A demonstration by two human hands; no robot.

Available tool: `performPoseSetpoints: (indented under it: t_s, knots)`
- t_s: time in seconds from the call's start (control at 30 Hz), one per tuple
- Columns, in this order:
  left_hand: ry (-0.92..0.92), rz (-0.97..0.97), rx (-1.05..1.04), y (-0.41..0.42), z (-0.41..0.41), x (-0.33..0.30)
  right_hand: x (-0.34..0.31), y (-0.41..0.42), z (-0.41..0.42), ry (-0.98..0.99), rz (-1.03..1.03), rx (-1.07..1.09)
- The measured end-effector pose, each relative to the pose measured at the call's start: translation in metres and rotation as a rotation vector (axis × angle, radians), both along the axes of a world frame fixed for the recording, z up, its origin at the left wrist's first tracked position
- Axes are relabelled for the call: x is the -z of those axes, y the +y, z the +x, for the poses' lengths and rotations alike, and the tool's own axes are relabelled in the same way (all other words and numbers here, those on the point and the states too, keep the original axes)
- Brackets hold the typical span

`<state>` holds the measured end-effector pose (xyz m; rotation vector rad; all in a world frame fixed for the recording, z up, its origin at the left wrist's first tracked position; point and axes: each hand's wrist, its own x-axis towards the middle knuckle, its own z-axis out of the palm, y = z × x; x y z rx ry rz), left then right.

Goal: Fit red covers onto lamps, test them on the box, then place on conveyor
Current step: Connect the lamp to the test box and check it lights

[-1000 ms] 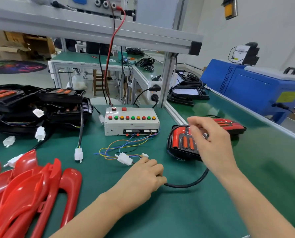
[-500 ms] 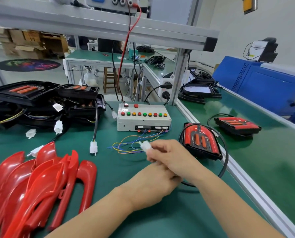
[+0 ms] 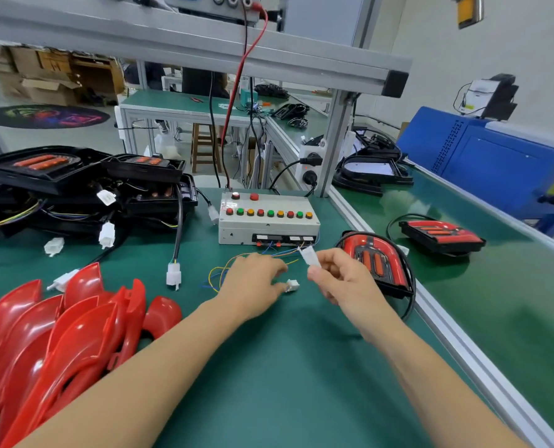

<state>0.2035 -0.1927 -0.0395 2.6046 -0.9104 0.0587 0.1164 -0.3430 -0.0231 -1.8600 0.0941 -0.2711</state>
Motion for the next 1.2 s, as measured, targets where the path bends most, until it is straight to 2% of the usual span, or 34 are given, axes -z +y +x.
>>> performPoseSetpoints:
  t_s: [0.13,0.2,0.33,0.43,0.9,1.07,1.2]
  knots:
    - [0.011,-0.008,-0.031,-0.007,-0.002,0.008,0.003,-0.004,-0.004,-0.004,-0.319,0.047]
    - [0.11,-0.16,-0.048,-0.003,-0.001,0.008,0.004,-0.008,-0.006,0.016,-0.386,0.047]
    - [0.393,-0.567,-0.074,0.014,0.003,-0.003,0.002,-0.015,-0.005,0.073,-0.379,0.017]
    - [0.543,-0.723,-0.028,0.024,0.004,-0.014,-0.003,-0.014,-0.002,0.061,-0.386,0.015]
    - [0.672,-0.662,0.085,0.035,0.003,-0.018,-0.008,-0.011,-0.005,-0.01,-0.44,-0.009]
    - [0.656,-0.574,0.139,0.034,0.002,-0.02,-0.006,-0.002,-0.007,-0.057,-0.586,-0.054]
    - [0.708,-0.688,0.167,0.034,0.003,-0.021,-0.008,0.001,-0.006,-0.1,-0.509,-0.014]
